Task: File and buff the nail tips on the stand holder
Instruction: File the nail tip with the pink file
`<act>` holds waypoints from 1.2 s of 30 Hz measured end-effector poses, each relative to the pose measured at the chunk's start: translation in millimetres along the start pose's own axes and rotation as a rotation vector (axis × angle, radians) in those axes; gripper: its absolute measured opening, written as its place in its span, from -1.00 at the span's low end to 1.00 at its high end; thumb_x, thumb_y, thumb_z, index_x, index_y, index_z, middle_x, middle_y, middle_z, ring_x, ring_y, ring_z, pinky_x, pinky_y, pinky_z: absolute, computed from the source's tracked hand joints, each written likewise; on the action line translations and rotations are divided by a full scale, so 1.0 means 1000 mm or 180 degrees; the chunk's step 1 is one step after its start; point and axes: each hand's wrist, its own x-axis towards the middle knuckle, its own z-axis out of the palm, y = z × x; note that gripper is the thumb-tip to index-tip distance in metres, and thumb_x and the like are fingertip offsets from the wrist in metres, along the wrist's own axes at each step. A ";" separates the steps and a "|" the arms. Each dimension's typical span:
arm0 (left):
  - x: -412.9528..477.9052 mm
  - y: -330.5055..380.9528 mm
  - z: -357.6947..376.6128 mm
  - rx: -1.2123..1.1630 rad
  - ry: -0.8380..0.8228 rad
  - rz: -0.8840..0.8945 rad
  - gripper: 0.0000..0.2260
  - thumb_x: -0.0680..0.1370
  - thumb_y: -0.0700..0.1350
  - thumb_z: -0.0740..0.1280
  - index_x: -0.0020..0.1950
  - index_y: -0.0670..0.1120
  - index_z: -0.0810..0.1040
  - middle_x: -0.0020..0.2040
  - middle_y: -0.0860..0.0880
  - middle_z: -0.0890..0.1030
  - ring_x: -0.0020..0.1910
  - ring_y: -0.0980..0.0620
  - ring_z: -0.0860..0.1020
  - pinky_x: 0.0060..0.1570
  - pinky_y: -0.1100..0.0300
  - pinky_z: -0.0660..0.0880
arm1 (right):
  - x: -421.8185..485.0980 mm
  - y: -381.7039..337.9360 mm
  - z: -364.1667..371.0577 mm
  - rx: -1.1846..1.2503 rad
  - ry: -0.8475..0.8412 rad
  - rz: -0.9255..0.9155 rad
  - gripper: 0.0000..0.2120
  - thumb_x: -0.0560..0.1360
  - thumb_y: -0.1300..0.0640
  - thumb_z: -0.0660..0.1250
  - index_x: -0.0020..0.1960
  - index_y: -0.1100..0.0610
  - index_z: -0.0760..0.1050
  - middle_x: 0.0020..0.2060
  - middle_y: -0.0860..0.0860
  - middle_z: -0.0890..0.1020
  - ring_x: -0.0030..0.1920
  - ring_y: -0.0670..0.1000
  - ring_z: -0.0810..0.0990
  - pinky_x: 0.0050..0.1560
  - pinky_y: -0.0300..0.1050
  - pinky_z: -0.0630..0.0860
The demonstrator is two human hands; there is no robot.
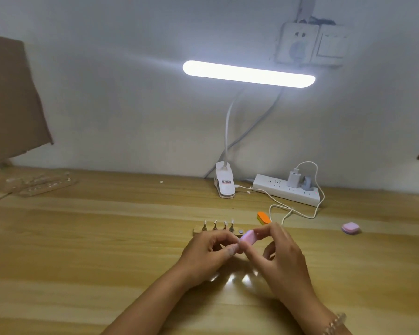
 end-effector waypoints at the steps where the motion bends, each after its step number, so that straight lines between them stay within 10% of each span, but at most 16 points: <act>1: 0.000 0.001 0.000 -0.0025 -0.0008 -0.0035 -0.79 0.57 -0.18 0.37 -0.09 0.14 0.68 -0.33 0.23 0.63 -0.42 0.27 0.50 -0.39 0.39 0.38 | -0.002 -0.003 0.001 -0.0053 -0.0131 -0.0151 -0.72 0.35 -0.24 0.41 -0.09 -0.10 0.47 -0.13 -0.23 0.55 -0.35 -0.08 0.54 -0.30 -0.17 0.48; 25: 0.001 -0.005 0.002 -0.0336 0.0221 -0.0128 -0.82 0.58 -0.25 0.36 -0.15 0.00 0.59 -0.20 -0.02 0.72 -0.21 -0.04 0.69 -0.25 0.11 0.57 | -0.004 -0.007 0.003 -0.0054 -0.0319 -0.0152 -0.68 0.35 -0.32 0.37 -0.07 -0.15 0.42 -0.06 -0.25 0.58 -0.37 -0.08 0.55 -0.32 -0.16 0.49; 36: 0.001 -0.008 0.004 0.0075 0.0140 0.0042 -0.91 0.47 0.07 0.44 -0.19 0.08 0.63 -0.30 0.16 0.65 -0.37 0.14 0.55 -0.30 0.14 0.48 | 0.000 0.000 0.000 -0.0111 -0.0111 0.0135 -0.75 0.38 -0.26 0.39 -0.13 -0.11 0.48 -0.16 -0.22 0.59 -0.30 -0.11 0.56 -0.24 -0.05 0.52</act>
